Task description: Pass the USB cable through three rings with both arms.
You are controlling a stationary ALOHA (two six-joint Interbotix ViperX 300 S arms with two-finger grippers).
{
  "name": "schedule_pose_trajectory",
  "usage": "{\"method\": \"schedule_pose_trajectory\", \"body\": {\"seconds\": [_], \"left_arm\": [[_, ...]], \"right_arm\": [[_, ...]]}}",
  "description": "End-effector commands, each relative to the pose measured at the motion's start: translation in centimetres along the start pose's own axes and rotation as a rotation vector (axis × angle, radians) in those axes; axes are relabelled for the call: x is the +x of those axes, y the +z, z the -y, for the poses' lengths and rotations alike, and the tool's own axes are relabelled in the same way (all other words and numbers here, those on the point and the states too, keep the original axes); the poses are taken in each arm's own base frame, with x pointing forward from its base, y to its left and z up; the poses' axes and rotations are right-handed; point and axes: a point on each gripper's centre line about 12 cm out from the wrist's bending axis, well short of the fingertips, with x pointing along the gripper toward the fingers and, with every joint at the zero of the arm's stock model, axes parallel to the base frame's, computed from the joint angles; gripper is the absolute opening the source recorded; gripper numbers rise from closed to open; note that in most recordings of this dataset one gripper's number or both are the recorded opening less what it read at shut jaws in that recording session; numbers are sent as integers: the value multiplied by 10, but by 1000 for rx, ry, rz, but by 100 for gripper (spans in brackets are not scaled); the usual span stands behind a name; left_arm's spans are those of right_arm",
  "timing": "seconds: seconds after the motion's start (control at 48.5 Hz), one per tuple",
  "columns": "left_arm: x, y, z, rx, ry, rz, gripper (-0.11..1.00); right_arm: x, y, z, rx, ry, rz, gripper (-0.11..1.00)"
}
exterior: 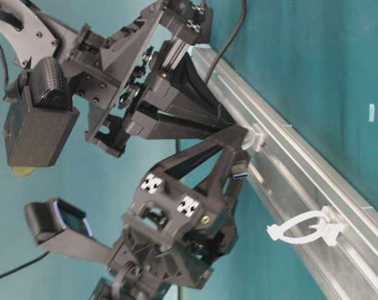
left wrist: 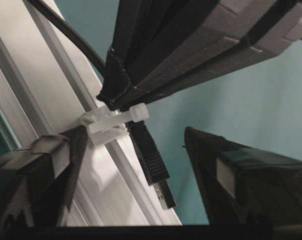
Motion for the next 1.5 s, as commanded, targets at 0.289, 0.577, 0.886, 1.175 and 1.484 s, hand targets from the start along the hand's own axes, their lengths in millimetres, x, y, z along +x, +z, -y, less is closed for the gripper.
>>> {"method": "schedule_pose_trajectory", "body": {"seconds": [0.289,0.577,0.886,1.175,1.484], "left_arm": [[2,2,4,13,6,-18,27],[2,3,5,7,5,-17,23],[-8,13,10,-13,32,-54,12],[-10,22,16,-12,35,-57,7],[-9,22,16,-12,37,-60,7]], "right_arm": [[-2,6,2,14,-13,18,9],[-2,6,2,14,-17,20,9],[-2,4,0,16,-7,13,9],[-1,3,-1,16,-3,10,20],[-2,2,-1,11,-4,7,48]]}}
